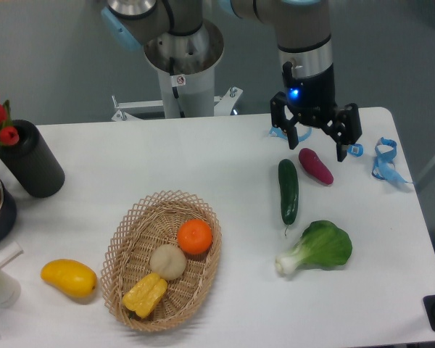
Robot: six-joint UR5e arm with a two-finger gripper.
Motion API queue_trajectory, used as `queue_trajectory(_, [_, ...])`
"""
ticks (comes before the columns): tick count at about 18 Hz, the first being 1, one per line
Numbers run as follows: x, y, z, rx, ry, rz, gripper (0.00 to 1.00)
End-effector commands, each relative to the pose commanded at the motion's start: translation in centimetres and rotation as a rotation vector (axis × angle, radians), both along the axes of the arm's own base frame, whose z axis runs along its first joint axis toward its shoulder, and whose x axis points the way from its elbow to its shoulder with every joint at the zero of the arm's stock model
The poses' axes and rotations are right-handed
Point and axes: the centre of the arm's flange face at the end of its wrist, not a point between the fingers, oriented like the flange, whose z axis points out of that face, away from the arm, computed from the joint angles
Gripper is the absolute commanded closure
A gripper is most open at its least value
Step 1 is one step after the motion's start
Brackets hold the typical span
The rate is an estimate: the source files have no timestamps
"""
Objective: Pick up the yellow pepper from the basket
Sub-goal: 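Move the open gripper over the wicker basket toward the yellow pepper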
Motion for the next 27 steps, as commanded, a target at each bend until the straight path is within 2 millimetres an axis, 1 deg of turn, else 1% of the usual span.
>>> queue_trajectory(11, [0.2,0.0,-0.6,-0.002,-0.011,0.005,0.0])
queue_trajectory(13, [0.3,-0.1,-1.4,-0.008,-0.023,0.005,0.0])
queue_trajectory(17, [0.2,0.1,-2.0,-0.008,-0.026,0.008,0.0])
queue_trajectory(19, [0.2,0.2,-2.3,0.007,-0.037,0.045,0.0])
queue_trajectory(20, [0.5,0.9,-2.7,0.03,-0.059,0.094,0.0])
queue_trajectory(24, [2.0,4.4,-4.9,0.076,-0.121,0.18,0.0])
queue_trajectory(27, [2.6,6.5,-5.6,0.132,-0.179,0.274,0.0])
